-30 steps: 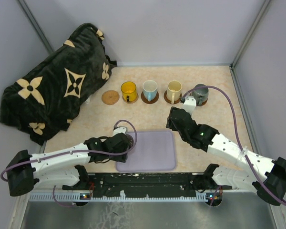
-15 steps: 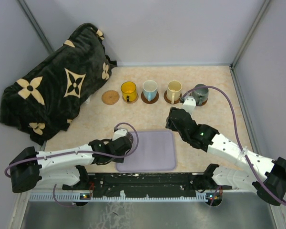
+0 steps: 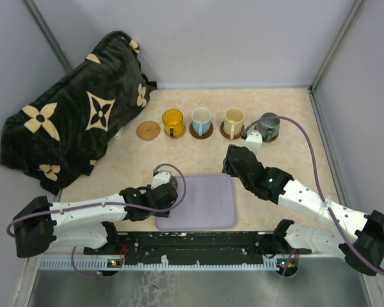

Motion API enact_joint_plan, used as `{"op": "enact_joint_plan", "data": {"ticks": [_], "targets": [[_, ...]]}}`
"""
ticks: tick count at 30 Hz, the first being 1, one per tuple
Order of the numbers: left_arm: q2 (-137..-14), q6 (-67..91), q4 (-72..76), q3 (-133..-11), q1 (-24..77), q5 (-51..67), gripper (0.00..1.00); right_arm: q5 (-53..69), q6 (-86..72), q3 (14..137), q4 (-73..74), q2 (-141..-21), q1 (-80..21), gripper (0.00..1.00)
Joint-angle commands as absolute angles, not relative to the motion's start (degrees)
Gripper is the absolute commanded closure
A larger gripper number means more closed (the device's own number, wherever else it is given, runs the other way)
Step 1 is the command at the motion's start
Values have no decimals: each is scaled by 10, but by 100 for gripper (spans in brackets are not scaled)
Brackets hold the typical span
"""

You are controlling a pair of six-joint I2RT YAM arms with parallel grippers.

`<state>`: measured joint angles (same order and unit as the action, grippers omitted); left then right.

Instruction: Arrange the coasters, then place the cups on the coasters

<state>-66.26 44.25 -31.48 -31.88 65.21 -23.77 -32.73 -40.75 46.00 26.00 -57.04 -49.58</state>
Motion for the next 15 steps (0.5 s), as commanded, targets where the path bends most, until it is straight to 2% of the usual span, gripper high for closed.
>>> {"op": "enact_joint_plan", "data": {"ticks": [1, 3, 7, 15], "targets": [[-629, 456, -307, -317, 657, -260, 31, -320, -418, 452, 236, -567, -491, 51], [-619, 459, -308, -315, 657, -267, 27, -315, -418, 450, 233, -569, -491, 52], [-599, 473, -300, -306, 663, -290, 28, -310, -418, 449, 232, -575, -491, 51], [-594, 489, -291, -296, 664, -299, 38, -314, -418, 449, 235, -571, -491, 52]]}}
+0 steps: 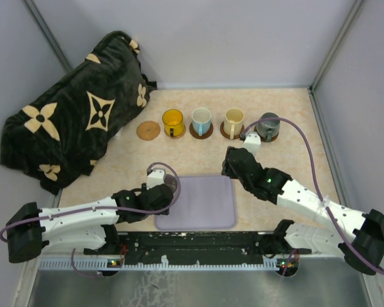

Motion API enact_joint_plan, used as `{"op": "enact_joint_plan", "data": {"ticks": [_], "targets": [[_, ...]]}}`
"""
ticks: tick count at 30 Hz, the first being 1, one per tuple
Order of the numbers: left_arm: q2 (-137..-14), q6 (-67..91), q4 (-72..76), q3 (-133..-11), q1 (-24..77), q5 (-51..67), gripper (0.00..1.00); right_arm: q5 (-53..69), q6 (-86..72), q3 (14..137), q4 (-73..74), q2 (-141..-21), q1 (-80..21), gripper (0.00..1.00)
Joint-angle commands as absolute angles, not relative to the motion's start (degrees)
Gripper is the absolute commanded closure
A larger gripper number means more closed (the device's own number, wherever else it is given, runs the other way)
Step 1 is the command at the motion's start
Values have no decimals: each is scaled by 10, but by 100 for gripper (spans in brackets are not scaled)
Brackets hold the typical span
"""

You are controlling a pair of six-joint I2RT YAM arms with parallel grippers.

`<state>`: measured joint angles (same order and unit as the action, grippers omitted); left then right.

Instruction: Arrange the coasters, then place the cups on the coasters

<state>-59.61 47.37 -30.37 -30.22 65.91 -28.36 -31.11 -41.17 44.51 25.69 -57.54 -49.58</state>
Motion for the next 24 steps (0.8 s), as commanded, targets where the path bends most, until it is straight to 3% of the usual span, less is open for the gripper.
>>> {"op": "enact_joint_plan", "data": {"ticks": [1, 12, 16, 18, 24], "targets": [[-595, 491, -291, -295, 665, -300, 40, -314, -418, 449, 236, -571, -491, 52], [-601, 498, -286, -290, 670, -321, 60, -310, -422, 446, 238, -573, -490, 52], [-604, 502, -281, -283, 670, -328, 83, -310, -423, 446, 239, -573, -490, 51], [-602, 503, -279, -283, 670, -332, 90, -310, -423, 446, 239, -574, -490, 51], [-587, 487, -282, -305, 670, -367, 91, -311, -424, 442, 240, -575, -491, 51]]}}
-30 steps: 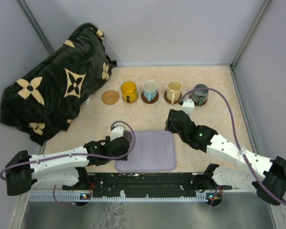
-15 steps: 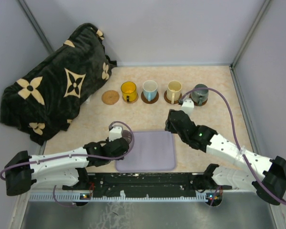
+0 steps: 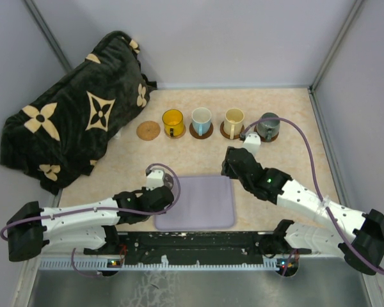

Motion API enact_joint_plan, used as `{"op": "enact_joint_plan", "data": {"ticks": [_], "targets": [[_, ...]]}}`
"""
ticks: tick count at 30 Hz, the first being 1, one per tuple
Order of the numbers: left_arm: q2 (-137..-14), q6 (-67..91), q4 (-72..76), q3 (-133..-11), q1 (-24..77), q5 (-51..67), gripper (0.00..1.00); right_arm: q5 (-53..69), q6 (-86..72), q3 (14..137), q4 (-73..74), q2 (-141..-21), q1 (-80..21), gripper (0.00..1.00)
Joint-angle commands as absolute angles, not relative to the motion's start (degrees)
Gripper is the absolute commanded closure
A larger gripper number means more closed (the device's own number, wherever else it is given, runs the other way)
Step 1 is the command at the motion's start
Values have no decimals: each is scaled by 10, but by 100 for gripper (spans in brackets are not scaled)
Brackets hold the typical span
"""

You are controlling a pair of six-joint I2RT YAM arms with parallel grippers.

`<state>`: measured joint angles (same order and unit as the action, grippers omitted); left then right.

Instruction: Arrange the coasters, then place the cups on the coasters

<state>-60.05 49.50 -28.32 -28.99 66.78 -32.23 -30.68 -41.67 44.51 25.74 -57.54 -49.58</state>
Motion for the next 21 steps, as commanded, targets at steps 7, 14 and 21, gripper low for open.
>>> {"op": "enact_joint_plan", "data": {"ticks": [7, 14, 21], "targets": [[-603, 444, -306, -375, 671, -406, 91, -316, -424, 428, 238, -574, -491, 51], [-610, 394, -282, -408, 669, -458, 89, -318, -428, 394, 238, -580, -491, 53], [-650, 334, -269, -448, 611, -466, 85, -307, -461, 344, 247, -567, -491, 53]]}}
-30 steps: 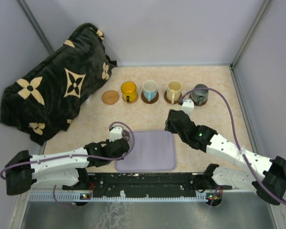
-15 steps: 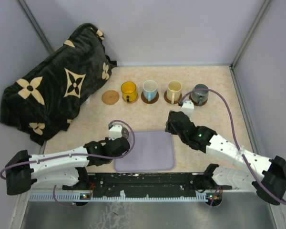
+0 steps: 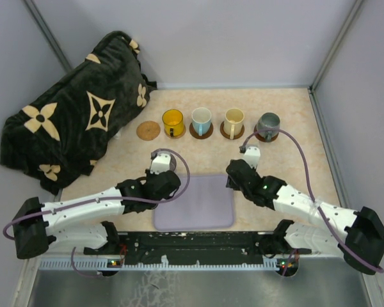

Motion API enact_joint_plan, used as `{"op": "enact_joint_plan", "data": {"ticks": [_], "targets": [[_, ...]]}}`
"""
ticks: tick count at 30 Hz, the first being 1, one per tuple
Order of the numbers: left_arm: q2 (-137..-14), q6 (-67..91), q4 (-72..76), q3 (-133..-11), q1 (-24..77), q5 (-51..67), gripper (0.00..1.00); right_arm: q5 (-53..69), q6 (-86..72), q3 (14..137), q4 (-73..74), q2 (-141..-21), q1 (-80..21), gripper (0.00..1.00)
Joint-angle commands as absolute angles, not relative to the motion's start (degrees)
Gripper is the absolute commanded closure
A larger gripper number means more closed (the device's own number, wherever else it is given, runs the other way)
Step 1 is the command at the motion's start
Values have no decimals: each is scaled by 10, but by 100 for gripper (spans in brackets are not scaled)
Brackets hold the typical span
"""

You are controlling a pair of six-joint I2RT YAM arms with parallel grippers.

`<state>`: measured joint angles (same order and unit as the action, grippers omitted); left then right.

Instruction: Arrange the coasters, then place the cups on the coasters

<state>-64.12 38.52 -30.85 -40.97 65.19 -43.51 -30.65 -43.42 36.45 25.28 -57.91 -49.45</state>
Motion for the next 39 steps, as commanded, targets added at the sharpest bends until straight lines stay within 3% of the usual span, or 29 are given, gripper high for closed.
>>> {"op": "enact_joint_plan", "data": {"ticks": [1, 5, 21, 39], "targets": [[-652, 321, -255, -446, 594, -447, 85, -304, -465, 337, 247, -563, -491, 53], [-649, 269, -200, -429, 494, -362, 84, -283, -475, 313, 242, -549, -491, 54], [-729, 144, -41, -463, 259, -236, 82, -240, -465, 284, 216, -594, -490, 60], [-930, 89, 37, -617, 164, -124, 82, -228, -470, 285, 223, -626, -491, 58]]}}
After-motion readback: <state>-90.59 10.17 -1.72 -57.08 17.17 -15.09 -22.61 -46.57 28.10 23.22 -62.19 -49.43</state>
